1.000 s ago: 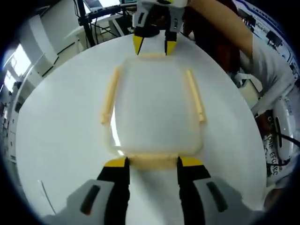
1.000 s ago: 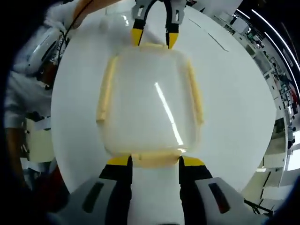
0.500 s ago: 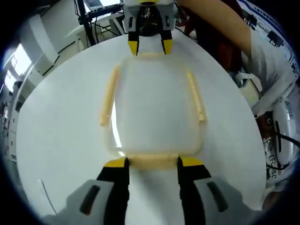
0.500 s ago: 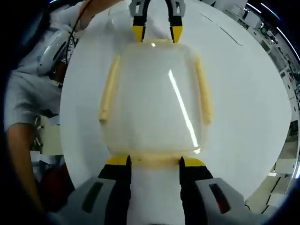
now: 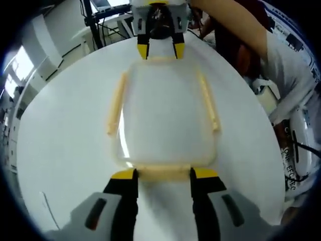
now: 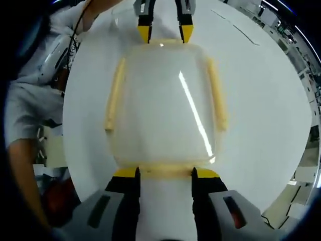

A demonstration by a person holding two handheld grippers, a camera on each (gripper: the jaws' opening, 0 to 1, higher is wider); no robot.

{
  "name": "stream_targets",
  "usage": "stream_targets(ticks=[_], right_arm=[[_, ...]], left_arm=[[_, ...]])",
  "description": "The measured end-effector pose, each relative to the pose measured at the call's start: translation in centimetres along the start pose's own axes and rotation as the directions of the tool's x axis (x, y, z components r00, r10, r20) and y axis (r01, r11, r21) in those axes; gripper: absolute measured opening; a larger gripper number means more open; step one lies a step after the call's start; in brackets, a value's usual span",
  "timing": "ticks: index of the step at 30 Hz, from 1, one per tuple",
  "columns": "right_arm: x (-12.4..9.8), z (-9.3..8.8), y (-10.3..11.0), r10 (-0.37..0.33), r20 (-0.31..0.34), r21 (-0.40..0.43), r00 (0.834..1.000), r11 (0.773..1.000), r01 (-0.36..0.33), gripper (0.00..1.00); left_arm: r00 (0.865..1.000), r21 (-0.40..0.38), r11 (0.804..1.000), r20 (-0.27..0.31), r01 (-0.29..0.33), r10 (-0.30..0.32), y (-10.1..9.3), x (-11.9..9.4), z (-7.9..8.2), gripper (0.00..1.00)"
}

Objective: Snap each plastic latch of the storage box into its locked position after aligning the lid with the box until every specified latch is closed and the lid sits flush.

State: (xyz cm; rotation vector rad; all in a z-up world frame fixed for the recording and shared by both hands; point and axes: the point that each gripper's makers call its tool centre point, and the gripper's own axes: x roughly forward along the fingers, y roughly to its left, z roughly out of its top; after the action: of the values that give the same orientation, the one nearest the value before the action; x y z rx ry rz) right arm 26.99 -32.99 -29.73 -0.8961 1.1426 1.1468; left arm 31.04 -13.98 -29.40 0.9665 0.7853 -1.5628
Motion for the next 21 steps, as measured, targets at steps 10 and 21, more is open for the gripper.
stream_targets(ticks=[10, 21], right_arm=[[0.04, -0.04, 0.03, -0.001, -0.066, -0.004, 0.998, 1.000, 0.001, 0.39], [-0.27, -0.37, -0.12, -0.010, -0.119, 0.002, 0.993, 1.000, 0.010, 0.38]], left_arm=[[1.000, -0.003, 1.000, 0.015, -0.001, 0.001, -0.06, -0.02, 0.26, 0.39], [1.000, -0.022, 1.000, 0.030, 0.005, -0.004, -0.13, -0.10, 0.40, 0.38]])
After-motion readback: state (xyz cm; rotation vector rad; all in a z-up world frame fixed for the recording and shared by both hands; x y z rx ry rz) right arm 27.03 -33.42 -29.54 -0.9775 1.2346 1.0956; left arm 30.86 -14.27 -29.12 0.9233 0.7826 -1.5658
